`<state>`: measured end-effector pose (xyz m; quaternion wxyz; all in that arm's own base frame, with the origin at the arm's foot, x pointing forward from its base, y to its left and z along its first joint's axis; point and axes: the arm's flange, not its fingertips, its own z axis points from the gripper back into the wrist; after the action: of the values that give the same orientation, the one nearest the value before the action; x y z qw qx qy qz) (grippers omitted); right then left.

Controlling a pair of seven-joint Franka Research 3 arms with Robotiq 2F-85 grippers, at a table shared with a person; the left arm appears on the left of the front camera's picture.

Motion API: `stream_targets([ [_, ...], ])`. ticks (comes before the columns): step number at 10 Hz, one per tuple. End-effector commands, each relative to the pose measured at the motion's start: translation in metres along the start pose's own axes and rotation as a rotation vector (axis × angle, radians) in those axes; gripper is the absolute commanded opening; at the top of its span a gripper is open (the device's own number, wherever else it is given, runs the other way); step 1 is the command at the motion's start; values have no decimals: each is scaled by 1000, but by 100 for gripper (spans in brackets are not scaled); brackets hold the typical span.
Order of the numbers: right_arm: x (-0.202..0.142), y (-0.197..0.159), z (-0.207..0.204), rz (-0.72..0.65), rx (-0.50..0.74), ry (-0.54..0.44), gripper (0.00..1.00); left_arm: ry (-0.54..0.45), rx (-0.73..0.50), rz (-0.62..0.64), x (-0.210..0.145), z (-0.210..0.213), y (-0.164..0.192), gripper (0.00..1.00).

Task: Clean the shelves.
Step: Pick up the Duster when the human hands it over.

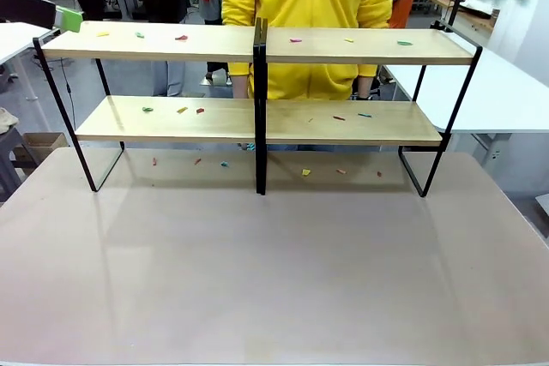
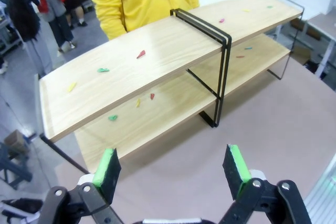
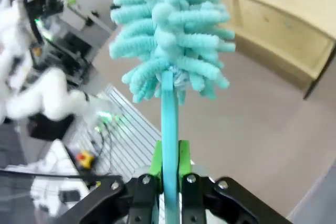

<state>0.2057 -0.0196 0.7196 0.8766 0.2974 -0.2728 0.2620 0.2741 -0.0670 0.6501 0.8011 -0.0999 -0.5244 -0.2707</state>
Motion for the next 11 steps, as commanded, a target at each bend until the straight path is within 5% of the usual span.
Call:
stream_targets([
  [1, -45, -17, 23, 120, 27, -14, 0, -7, -1, 10, -2, -1, 0, 100],
  [3, -77, -36, 38, 206, 90, -26, 0, -7, -1, 10, -2, -1, 0, 100],
  [6, -85, -74, 28, 177, 154, -232, 0, -7, -1, 10, -2, -1, 0, 100],
  [7, -94, -50, 47, 213, 111, -81, 0, -7, -1, 10, -2, -1, 0, 100],
  [11, -94, -50, 47, 213, 111, -81, 0, -7, -1, 10, -2, -1, 0, 100],
])
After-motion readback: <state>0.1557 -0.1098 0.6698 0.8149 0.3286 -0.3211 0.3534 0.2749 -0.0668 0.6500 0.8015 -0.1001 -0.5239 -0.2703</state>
